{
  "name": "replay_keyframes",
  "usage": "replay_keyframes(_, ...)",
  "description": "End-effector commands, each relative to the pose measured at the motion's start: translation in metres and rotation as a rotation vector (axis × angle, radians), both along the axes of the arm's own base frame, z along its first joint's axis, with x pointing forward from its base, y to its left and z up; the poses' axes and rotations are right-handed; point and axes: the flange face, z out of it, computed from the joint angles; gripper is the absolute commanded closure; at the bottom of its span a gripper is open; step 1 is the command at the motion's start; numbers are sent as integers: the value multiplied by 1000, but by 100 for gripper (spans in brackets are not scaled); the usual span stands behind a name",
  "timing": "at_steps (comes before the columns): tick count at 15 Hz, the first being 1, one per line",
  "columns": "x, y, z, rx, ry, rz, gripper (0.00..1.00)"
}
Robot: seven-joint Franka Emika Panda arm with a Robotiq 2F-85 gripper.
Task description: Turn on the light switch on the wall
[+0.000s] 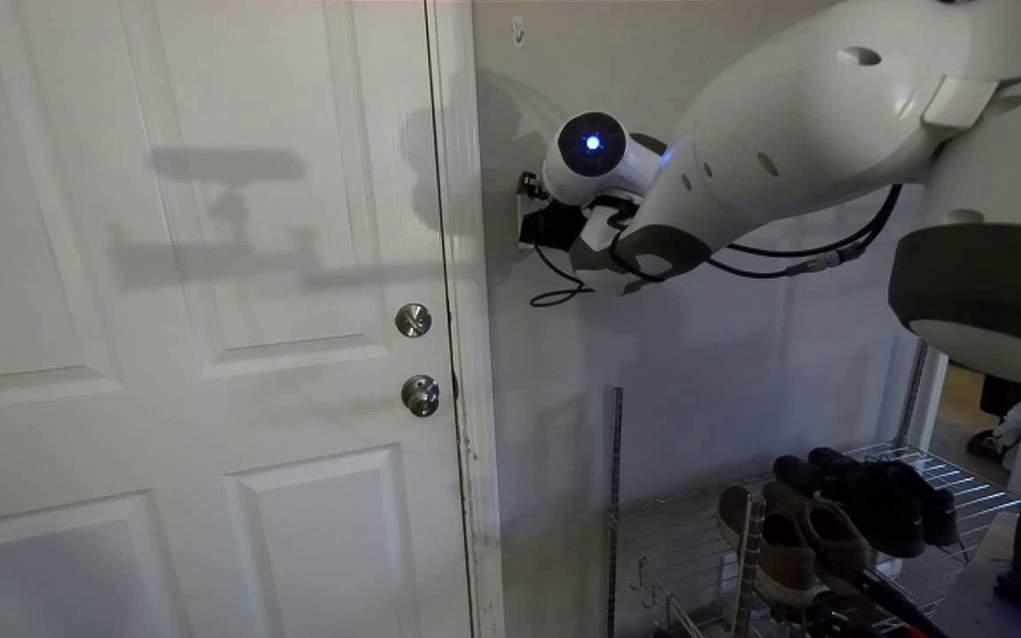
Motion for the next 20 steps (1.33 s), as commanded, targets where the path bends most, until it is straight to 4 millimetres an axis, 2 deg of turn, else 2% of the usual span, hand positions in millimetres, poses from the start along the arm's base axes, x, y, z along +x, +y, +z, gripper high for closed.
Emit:
replay_keyframes(1,-20,-7,-2,10,19,-15,0)
replay_keyframes(4,-37,-2,-1,18,3,-10,0)
replay_keyframes(8,-43,3,1,20,4,-5,0)
replay_keyframes(16,-22,-16,3,33,8,-40,0)
replay_keyframes(20,-9,-14,2,20,13,-40,0)
